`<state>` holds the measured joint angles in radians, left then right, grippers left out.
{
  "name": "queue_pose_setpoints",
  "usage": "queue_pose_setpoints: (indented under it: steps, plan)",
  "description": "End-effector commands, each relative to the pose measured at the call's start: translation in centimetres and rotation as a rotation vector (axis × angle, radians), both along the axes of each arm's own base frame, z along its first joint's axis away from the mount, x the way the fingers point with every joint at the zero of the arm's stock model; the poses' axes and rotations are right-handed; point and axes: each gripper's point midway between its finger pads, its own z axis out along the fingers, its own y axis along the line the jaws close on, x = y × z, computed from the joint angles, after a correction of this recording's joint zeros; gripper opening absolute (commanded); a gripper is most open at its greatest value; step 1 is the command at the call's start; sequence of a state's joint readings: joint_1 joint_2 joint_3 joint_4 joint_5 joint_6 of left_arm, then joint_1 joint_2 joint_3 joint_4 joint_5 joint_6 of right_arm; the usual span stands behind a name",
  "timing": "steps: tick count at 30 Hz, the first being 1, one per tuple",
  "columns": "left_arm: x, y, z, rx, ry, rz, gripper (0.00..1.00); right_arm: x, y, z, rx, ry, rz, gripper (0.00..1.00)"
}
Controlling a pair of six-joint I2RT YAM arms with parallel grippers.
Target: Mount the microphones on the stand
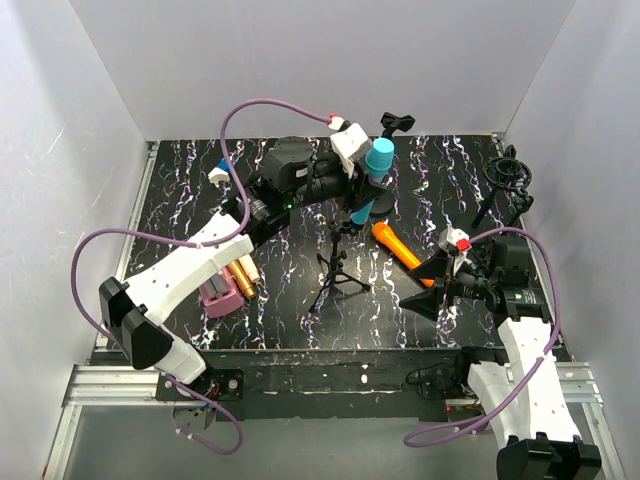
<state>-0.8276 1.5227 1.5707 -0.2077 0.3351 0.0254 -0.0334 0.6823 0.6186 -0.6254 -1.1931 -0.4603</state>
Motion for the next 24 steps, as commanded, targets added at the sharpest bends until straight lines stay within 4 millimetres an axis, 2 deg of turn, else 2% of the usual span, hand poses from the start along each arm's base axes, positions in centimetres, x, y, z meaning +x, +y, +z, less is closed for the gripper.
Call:
queue_pose_setpoints:
  steps: [1, 6, 24]
  plan:
    - [-1.7, 1.2, -3.2, 0.079, 0.070, -0.028, 0.00, 0.0, 0.1, 0.2, 0.017, -0.022, 0.017, 0.94]
    - [-2.0, 1.7, -4.1, 0.088, 0.082, -0.022, 0.00, 0.0, 0.1, 0.2, 0.017, -0.024, 0.016, 0.94]
    - [-2.1, 1.5, -7.8, 0.205, 0.151, -0.048, 0.00, 0.1, 0.0, 0.0, 0.016, -0.020, 0.012, 0.95]
